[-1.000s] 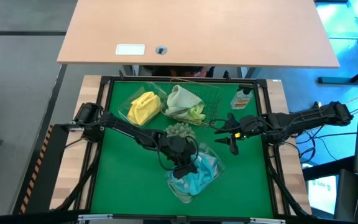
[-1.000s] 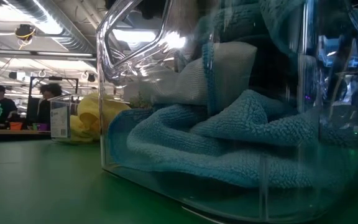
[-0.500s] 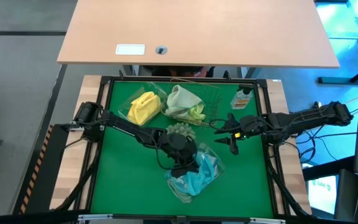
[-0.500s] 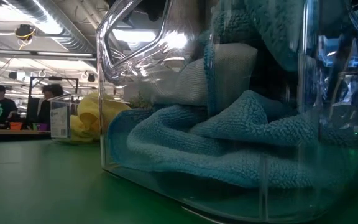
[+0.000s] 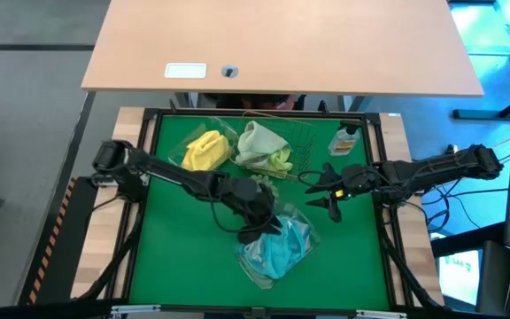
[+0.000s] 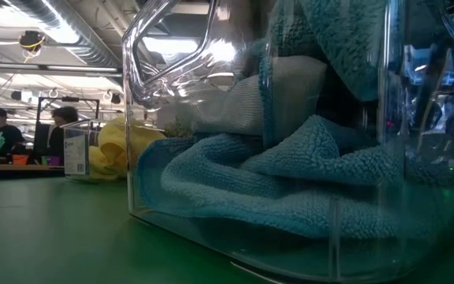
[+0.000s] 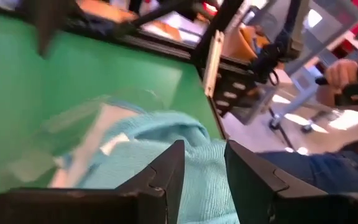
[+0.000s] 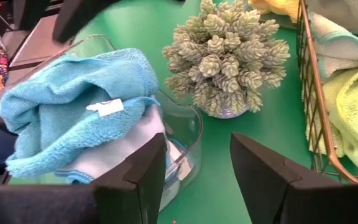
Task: Sort microfiber towel by color & place in baskets
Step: Return to Home Position
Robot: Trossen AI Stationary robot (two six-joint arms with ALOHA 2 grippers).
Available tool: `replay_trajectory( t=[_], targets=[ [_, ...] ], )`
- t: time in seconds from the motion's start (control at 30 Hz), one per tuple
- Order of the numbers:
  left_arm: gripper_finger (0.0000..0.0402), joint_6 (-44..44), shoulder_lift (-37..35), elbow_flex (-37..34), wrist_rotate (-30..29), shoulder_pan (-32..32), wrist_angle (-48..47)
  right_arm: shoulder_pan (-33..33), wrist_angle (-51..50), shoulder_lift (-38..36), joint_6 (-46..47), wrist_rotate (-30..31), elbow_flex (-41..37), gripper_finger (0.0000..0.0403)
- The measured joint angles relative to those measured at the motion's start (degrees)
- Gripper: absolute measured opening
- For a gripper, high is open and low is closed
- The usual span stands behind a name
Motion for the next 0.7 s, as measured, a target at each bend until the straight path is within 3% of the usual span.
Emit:
replay_trajectory(
  t=[0.33,0.47,0.7],
  targets=[
    [0.0109,4.07,-12.59,-0.02,-2.98,1.27,-9.21,-0.01,0.16,0.0,0.02,-2.32,-0.01,0.0179],
    [0.0109,6.85,-19.04,-0.02,-7.97,2.66,-13.48,-0.05,-0.54,0.0,-0.35,-0.84,1.87,0.0173],
    [0.0109,10.58,-34.77,0.0,-20.25,5.55,-23.68,-0.05,-9.17,-2.05,-6.78,0.2,13.05,0.0101]
  ],
)
